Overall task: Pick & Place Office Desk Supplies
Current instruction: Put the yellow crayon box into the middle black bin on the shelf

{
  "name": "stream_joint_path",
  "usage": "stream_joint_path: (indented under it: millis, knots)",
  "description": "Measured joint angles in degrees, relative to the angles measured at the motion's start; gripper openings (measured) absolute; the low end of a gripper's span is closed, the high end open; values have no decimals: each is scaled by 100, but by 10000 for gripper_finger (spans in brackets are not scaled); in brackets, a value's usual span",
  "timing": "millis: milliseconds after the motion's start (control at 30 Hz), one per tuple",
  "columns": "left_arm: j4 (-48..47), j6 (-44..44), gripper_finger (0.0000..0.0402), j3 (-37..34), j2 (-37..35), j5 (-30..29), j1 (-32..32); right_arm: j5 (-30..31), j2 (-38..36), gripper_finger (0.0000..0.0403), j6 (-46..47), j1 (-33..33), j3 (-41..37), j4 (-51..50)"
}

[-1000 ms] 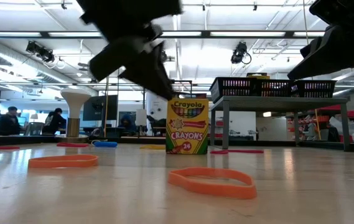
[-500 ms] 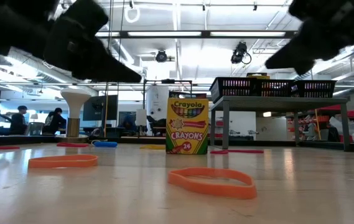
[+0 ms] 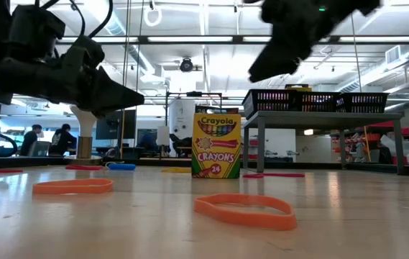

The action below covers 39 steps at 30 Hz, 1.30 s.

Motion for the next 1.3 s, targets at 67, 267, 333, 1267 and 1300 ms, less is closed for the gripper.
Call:
stream_joint_path:
  millis: [67,267,333,1267,1300]
  knots:
    - [-57,4,65,21,0,6,22,-22,413,183,-298,-92,542,-470]
    - [-65,6,65,19,2,8,22,-288,1533,241,-987,-200,1925,-1349]
    - [-103,8,65,19,2,6,20,-318,1829,252,-1033,-197,2214,-1553]
    - [-207,19,65,19,4,21,20,-621,2867,120,-1396,-219,2481,-1906]
    - [-208,19,65,19,4,21,20,-636,2834,113,-1404,-219,2481,-1992]
